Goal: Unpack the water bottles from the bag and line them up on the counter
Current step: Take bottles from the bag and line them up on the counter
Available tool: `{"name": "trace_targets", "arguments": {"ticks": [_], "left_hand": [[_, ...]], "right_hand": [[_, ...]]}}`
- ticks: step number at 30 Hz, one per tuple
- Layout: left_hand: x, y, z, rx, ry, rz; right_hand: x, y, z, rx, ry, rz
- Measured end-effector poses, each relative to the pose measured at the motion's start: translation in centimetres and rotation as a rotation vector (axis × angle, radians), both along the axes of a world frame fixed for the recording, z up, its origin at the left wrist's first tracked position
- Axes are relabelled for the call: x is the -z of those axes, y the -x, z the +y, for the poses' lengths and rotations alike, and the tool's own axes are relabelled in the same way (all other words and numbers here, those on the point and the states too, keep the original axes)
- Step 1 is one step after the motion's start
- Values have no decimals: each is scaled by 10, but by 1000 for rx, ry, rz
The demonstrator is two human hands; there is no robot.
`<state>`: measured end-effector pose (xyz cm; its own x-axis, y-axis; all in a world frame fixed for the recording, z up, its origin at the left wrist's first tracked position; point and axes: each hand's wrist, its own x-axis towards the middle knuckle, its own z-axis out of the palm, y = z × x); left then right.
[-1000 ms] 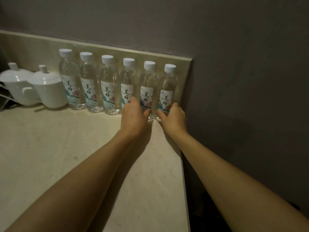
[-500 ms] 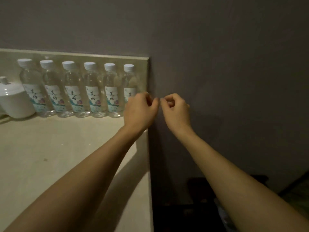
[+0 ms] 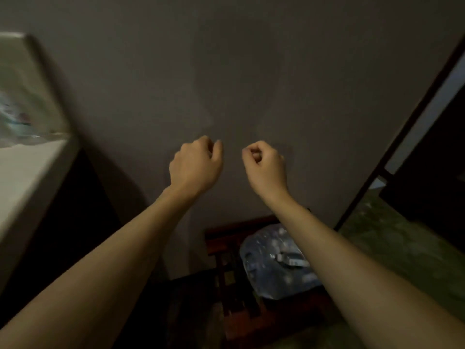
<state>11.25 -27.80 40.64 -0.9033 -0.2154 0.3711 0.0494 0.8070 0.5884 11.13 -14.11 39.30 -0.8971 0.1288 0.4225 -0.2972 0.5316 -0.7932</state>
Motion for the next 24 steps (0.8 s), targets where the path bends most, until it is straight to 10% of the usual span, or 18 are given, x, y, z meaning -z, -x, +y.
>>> {"name": "trace_targets", "arguments": {"ticks": [24], "left_hand": [[283, 97, 211, 298, -248, -810]], "right_hand": [[260, 79, 246, -16, -167, -941]]}}
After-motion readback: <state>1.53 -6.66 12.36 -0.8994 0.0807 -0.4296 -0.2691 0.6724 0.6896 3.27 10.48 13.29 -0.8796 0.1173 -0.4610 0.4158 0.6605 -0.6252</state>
